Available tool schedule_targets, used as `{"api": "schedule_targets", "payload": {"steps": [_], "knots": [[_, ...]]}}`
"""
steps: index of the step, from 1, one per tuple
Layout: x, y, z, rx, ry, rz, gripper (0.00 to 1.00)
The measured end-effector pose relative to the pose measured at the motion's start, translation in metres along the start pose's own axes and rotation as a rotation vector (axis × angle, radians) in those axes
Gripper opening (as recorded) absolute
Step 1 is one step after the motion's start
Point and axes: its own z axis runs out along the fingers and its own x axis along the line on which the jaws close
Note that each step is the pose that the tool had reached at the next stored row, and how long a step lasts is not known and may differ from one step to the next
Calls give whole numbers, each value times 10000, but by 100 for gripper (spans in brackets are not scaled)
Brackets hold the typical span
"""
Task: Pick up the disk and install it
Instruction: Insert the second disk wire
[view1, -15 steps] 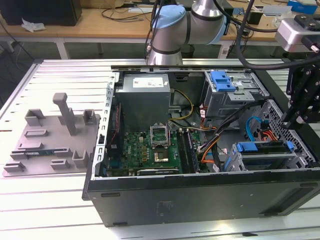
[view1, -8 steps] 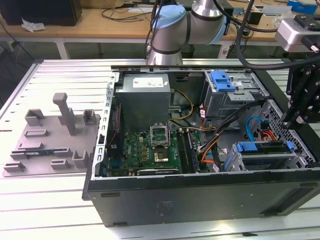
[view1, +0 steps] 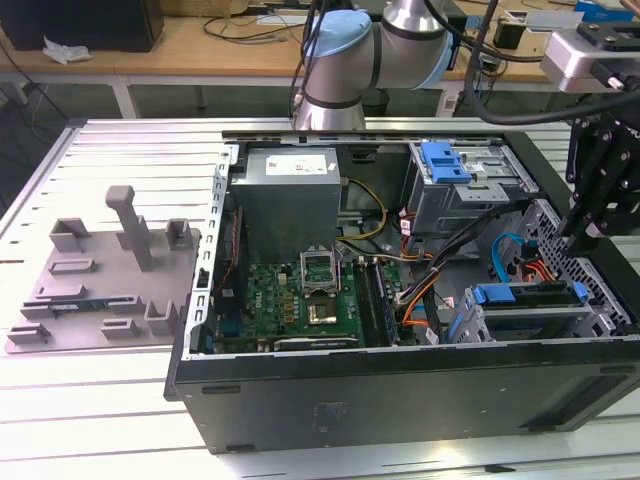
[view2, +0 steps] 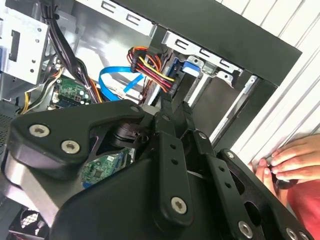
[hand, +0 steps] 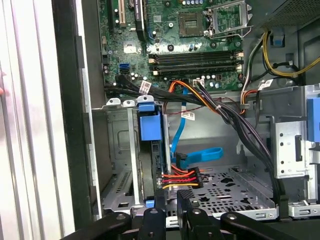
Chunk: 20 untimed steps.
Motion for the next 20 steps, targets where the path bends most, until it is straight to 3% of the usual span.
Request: {"api": "schedule_targets", "payload": {"steps": [12, 16, 20], "knots": [[-109, 21, 31, -18, 10, 0, 24], [-114, 23, 38, -72, 16, -2, 24], [-116, 23, 42, -195, 23, -20, 24]]}}
